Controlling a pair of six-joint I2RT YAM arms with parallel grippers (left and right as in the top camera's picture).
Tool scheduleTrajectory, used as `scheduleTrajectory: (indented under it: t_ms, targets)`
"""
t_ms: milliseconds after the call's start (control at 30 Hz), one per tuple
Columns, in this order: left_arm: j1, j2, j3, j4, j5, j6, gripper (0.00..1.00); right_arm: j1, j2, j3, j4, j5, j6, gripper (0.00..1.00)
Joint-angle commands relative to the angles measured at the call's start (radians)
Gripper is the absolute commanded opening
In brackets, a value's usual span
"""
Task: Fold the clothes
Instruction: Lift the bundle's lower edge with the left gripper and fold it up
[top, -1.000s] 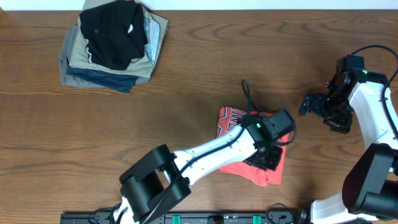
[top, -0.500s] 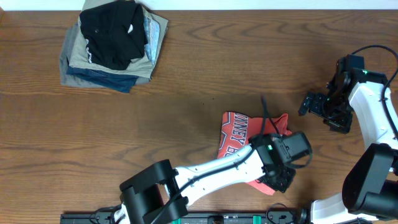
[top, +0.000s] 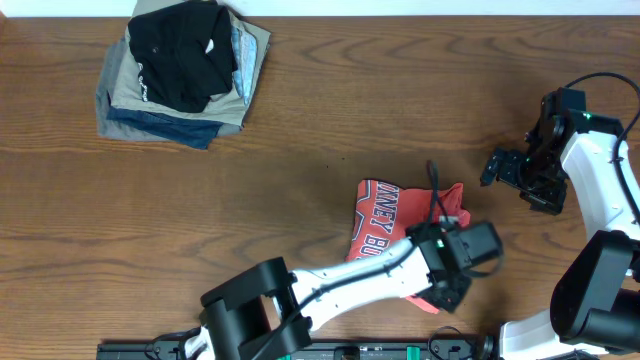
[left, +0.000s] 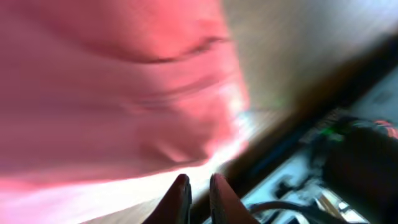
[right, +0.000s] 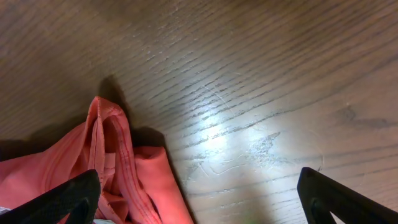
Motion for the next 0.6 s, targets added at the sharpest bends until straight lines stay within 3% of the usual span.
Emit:
scheduleTrajectory:
  t_ms: [0,200,567]
  targets:
    - [0.085,-0.061,-0.002,-0.037,-0.089,0.000,0.14,-0.003,-0.003,0.010,0.000,-0.004,-0.003,0.99]
    - [0.196,-0.056,-0.002,-0.049,-0.087,-0.001,0.14,-0.003,-0.003,0.010,0.000,-0.004,-0.003,0.99]
    - [0.205,0.045,-0.040,-0.106,-0.095,-0.101,0.15,-0.003,-0.003,0.010,0.000,-0.004,-0.003,0.99]
